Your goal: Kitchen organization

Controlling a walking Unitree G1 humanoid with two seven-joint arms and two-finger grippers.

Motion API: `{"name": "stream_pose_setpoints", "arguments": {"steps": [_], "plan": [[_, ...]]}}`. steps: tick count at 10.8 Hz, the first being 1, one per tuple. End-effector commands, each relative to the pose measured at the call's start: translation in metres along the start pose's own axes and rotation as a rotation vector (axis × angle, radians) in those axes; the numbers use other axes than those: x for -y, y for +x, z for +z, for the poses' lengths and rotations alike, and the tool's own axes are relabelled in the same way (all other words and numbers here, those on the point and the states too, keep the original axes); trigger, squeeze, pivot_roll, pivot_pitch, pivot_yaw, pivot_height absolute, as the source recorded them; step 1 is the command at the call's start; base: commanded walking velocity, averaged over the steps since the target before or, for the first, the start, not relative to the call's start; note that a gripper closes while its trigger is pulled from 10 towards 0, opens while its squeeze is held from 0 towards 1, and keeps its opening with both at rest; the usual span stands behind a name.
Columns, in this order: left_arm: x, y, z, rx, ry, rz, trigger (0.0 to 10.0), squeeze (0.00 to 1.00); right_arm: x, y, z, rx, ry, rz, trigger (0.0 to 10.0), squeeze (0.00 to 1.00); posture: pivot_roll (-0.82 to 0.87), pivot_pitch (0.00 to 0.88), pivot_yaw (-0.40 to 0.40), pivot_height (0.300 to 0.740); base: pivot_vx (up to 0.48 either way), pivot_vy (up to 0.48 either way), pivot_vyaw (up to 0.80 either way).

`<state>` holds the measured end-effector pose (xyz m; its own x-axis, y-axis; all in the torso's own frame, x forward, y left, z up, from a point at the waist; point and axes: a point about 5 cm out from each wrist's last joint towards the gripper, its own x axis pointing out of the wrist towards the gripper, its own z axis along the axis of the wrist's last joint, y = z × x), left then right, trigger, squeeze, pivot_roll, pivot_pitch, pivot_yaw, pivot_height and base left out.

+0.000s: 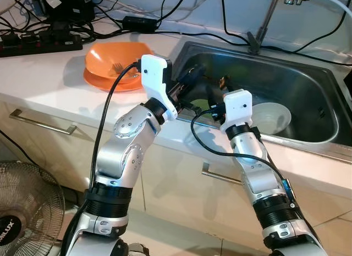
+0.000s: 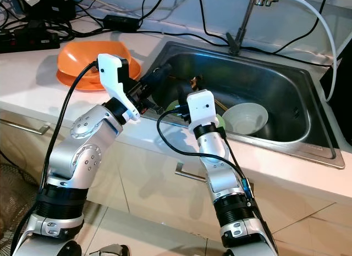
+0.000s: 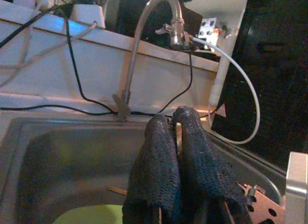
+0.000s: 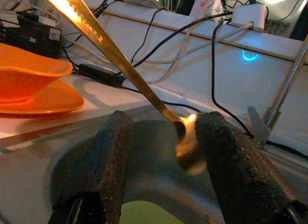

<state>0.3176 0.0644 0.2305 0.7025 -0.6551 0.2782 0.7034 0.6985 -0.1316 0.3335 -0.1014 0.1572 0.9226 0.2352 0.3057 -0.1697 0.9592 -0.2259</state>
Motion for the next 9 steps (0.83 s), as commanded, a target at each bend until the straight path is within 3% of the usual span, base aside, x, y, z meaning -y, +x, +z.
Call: {"name": "stream_pose_setpoints", "arguments": {"steps": [1, 6, 7, 8, 9], "plan": [[0.0084, -0.0002, 0.0011, -0.009, 0.001, -0.052, 10.0, 0.00, -0.0015, 0.0031, 0.0045, 0.021, 0.005, 0.006, 10.0, 0.00, 0.08, 0.022, -0.028, 0.740, 0.000, 0.000, 0.00], [0.0117, -0.0021, -0.0080, -0.067, 0.018, -0.074, 10.0, 0.00, -0.0033, 0.0036, 0.0047, 0.022, 0.015, 0.001, 10.0, 0.00, 0.08, 0.019, -0.027, 0.740, 0.000, 0.000, 0.00], [0.0111, -0.0025, -0.0078, -0.073, 0.025, -0.074, 10.0, 0.00, -0.0039, 0.0032, 0.0029, 0.014, 0.020, 0.002, 3.0, 0.00, 0.08, 0.018, -0.026, 0.740, 0.000, 0.000, 0.00], [0.0103, -0.0029, -0.0078, -0.074, 0.030, -0.071, 10.0, 0.00, -0.0041, 0.0029, 0.0025, 0.013, 0.023, 0.001, 0.0, 0.00, 0.08, 0.018, -0.026, 0.740, 0.000, 0.000, 0.00], [0.0102, -0.0031, -0.0074, -0.073, 0.032, -0.070, 10.0, 0.00, -0.0045, 0.0021, 0.0015, 0.009, 0.026, 0.001, 0.0, 0.00, 0.08, 0.020, -0.027, 0.740, 0.000, 0.000, 0.00]]}}
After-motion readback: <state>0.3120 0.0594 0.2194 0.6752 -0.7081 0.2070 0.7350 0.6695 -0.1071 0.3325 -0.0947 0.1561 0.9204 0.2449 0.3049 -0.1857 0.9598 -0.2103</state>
